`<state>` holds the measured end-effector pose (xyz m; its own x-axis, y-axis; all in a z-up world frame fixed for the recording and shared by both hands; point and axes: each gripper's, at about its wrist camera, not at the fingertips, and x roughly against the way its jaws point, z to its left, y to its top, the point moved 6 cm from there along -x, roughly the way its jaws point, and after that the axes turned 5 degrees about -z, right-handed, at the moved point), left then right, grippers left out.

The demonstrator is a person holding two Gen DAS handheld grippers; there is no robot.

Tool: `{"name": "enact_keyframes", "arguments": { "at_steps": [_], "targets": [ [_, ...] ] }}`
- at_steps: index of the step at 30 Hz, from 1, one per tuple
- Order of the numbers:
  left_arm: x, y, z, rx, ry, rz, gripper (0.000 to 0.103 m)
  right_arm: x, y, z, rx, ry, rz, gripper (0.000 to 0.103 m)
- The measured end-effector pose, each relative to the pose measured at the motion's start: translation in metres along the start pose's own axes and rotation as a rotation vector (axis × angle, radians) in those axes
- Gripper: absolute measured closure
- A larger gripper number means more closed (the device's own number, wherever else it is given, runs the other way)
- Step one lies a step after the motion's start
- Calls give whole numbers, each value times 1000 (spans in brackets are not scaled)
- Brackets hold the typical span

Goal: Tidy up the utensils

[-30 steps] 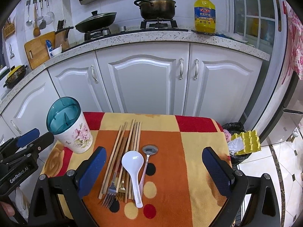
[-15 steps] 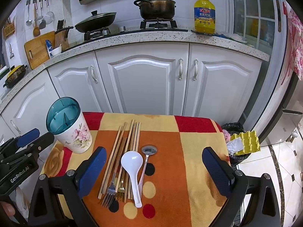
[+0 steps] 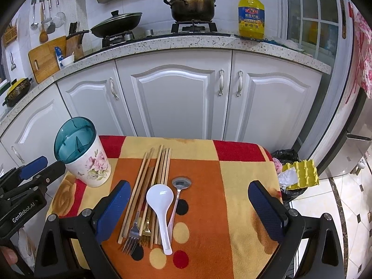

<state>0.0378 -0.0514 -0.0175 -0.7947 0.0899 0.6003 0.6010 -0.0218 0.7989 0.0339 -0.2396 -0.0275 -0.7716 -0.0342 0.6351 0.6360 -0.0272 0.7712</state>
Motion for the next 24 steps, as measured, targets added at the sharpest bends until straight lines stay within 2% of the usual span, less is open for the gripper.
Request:
{"name": "enact_keyframes", "arguments": {
  "at_steps": [24],
  "targets": [
    [-7, -6, 2, -3, 11, 12, 47, -8, -7, 4, 11, 9, 19, 3]
  ]
}}
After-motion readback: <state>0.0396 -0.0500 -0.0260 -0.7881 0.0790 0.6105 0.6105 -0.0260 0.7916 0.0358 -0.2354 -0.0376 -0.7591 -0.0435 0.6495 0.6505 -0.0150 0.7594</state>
